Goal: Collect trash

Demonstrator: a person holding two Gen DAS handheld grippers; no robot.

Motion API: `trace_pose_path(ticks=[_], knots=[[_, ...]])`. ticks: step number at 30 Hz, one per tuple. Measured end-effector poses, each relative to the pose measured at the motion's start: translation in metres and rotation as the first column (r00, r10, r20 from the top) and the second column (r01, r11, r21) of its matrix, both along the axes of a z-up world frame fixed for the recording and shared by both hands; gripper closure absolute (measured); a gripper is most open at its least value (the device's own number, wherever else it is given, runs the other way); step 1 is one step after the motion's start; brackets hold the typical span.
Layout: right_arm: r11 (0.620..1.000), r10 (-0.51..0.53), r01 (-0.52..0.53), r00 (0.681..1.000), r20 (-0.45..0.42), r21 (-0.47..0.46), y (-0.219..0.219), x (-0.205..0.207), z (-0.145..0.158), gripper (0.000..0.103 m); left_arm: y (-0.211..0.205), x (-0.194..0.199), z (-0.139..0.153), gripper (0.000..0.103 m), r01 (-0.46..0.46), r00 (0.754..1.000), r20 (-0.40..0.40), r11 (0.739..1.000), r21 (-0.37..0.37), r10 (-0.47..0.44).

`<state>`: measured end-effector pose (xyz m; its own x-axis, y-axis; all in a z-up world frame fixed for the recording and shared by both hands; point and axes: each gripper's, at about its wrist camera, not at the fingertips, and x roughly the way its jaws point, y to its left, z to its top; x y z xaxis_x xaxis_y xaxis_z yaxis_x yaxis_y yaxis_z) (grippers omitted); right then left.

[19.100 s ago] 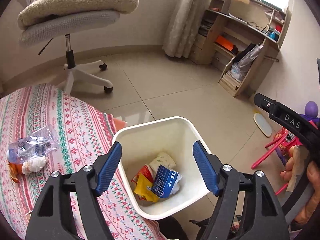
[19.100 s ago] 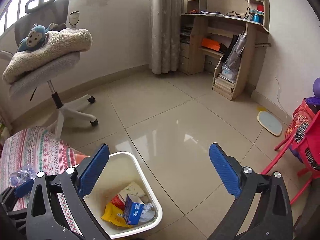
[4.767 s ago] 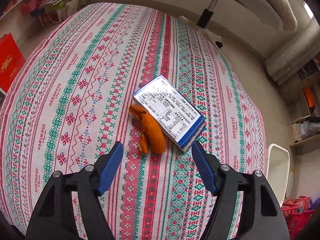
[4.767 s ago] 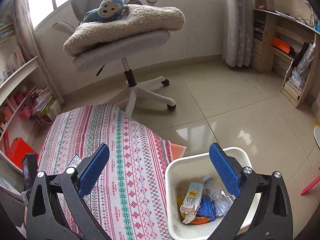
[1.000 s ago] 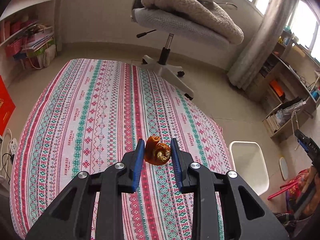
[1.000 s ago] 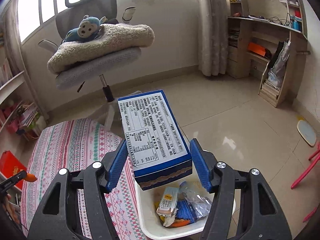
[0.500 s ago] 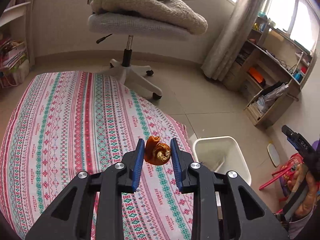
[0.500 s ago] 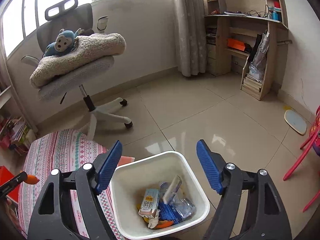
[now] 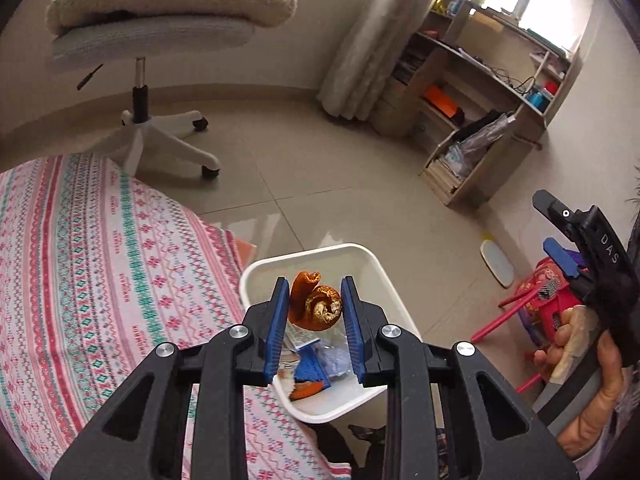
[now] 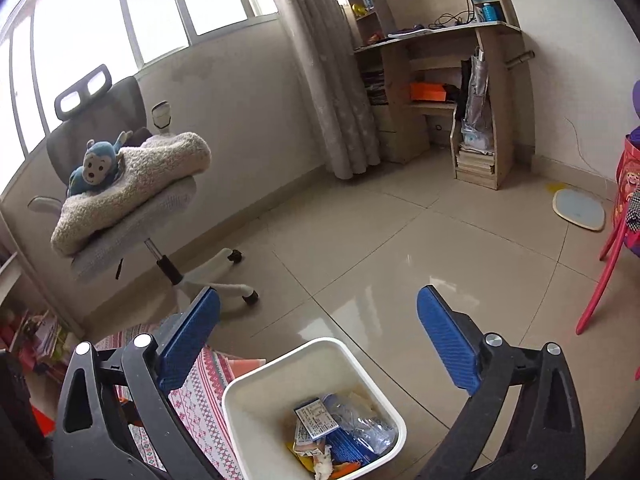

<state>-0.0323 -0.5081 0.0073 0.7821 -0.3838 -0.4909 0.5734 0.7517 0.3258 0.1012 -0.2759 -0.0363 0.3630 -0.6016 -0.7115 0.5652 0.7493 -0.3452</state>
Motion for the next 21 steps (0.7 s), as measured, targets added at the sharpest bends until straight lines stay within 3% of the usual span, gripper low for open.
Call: trace_pose_path(ticks=[2,3,4,9,14,18,21], knots=[[1.000,-0.015,0.015,1.000,0.005,0.000,-0.005,-0.004,0.001,0.007,-0.011,-0.003,0.000,0.064,0.023,0.999,-0.024,1.000,-0.018,-0.023],[1.000,-0.019,0.019,1.000,0.005,0.000,-0.007,-0.005,0.000,0.007,-0.014,-0.004,0.000,0.050,0.023,0.999,-0.028,0.999,-0.023,-0.024],[1.000,-0.019,0.019,1.000,0.004,0.003,-0.009,-0.006,0.000,0.007,-0.016,-0.005,0.000,0.044,0.021,0.999,-0.029,0.999,-0.028,-0.021],[1.000,-0.005,0.005,1.000,-0.008,-0.005,-0.005,-0.004,-0.001,0.007,-0.013,-0.005,0.006,0.037,-0.001,1.000,-0.018,1.000,-0.008,0.001],[0.996,0.018,-0.019,1.000,-0.021,-0.086,0.019,0.003,0.006,0.007,0.005,-0.012,0.022,0.022,-0.066,0.994,0.092,0.997,0.032,0.063],[0.988,0.058,-0.062,0.998,-0.036,-0.141,0.045,0.011,0.010,0.007,0.029,-0.019,0.040,0.013,-0.159,0.965,0.220,0.986,0.051,0.144],[0.977,0.093,-0.100,0.994,-0.049,-0.190,0.070,0.018,0.013,0.007,0.056,-0.026,0.053,0.008,-0.269,0.913,0.328,0.962,0.041,0.242]])
